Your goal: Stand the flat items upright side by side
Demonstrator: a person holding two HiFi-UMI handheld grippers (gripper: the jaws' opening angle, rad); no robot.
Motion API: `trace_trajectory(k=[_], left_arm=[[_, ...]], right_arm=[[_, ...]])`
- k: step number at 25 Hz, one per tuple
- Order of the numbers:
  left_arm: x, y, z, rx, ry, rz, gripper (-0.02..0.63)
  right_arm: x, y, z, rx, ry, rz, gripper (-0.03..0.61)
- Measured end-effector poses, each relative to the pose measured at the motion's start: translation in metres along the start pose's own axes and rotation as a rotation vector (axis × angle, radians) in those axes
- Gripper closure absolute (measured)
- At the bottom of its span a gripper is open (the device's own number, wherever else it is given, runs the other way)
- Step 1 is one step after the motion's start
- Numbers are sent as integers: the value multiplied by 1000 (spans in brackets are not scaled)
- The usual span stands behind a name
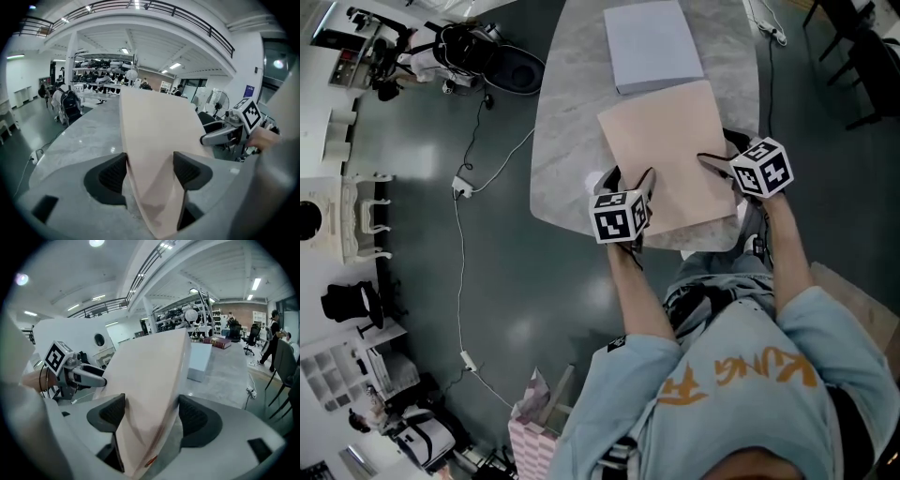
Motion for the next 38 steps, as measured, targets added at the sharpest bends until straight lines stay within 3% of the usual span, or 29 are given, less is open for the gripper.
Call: trace_trajectory(k=[11,18,27,38], left_arm=[[-29,22,29,-105,-95,69,294],[-44,33,28,-182,-118,130,337],[-62,44,-1,-211,-62,212,336],[-78,58,-25,-255,50,256,333]], right_arm=[[0,32,37,-61,214,-115,227],[1,45,39,-117,365,-195,251],[2,57,22,-138,391,-134,271],[6,69,16,-163,358,-62,268]])
Point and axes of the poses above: the fingertips, and each gripper's own axes: y backward along the fingers, x to its left, z out of its top, the point moved 9 cm from there along y, backward along the fingers, and after that the axes turned 10 degrees about y, right-handed, at the moved point
